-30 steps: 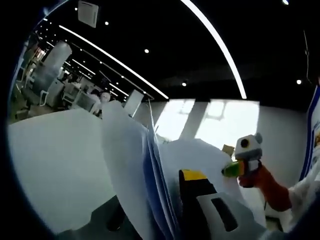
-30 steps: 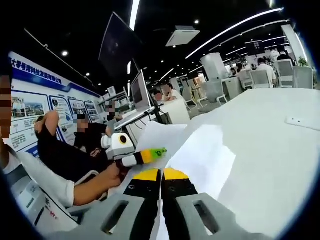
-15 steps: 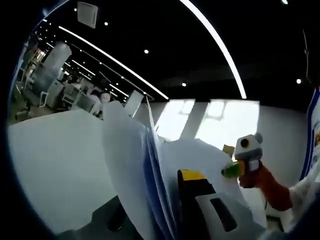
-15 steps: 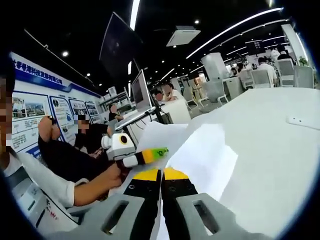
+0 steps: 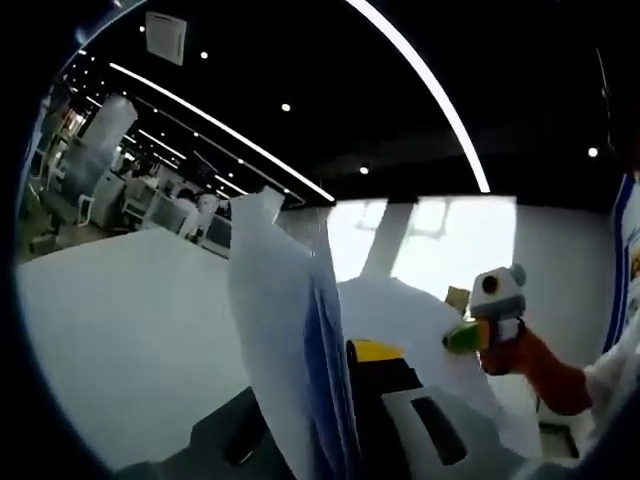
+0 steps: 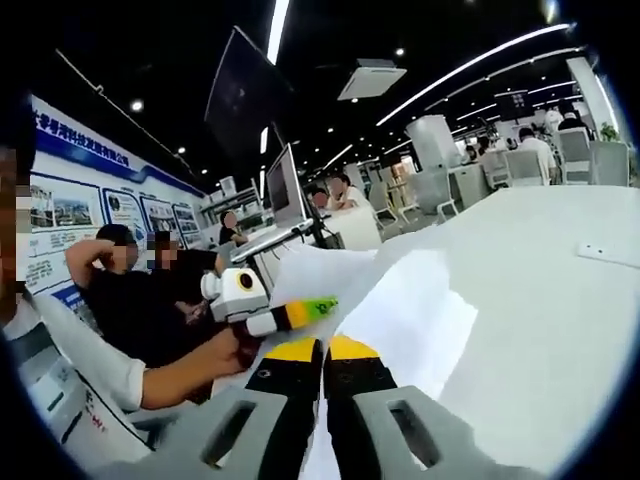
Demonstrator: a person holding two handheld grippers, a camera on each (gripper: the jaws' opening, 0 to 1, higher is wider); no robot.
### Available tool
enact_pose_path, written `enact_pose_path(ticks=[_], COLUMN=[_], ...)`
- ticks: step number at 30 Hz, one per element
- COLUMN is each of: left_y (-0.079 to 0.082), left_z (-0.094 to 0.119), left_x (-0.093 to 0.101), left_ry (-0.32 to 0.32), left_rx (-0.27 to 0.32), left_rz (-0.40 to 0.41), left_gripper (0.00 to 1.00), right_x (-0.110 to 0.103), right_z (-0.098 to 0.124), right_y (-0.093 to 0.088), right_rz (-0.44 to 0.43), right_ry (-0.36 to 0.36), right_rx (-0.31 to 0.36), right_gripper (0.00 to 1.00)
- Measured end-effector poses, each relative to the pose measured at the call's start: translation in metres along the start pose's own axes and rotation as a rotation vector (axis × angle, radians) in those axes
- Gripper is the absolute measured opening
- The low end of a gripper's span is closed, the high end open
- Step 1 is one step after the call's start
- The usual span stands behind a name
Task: Organize the stack of printing papers by aligning and flattening the scattered papers on the table
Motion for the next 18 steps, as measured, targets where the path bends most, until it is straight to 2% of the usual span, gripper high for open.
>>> enact_pose_path(ticks=[5,8,10,13,18], left_y=[0.0,0.0,0.001,0.001,0.0], left_z=[0.001,0.002,0.002,0.002,0.002], left_x=[0.001,0.001,0.001,0.0,0.0], left_ry=[-0.006,-0.003,-0.001,0.002,0.004], left_rx=[0.003,0.006,0.006,0.007,0.004], left_rz=[-0.014,-0.022,-0.02,-0.024,-0.025], left_gripper=[0.07,0.07,0.07,0.07,0.07], right_x=[-0.003,-0.003,-0.005,-0.011,-0.017], right_z=[0.006,0.015,0.023,0.032,0.045], right_y=[-0.002,-0.003,-0.004,-0.006,-0.01], right_rz=[0.038,0.052,0.051,-0.002,0.033], right_ry=[0.003,-0.03,-0.039,-0.019,-0.067], right_rx=[0.022,0.037,0.054,0.079,0.089], right_gripper=[0.05,0.09,0.1,0.18,0.25])
Point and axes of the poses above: the point that each gripper's makers call its tool centre point, and the gripper's own axes: z roughly backward along the fingers, x roughly to its right, y roughly out of its top, the point moved 10 cm from there along z, roughly backward along the fingers, and after that the axes turned 12 degrees about y, right-handed, at the moved point
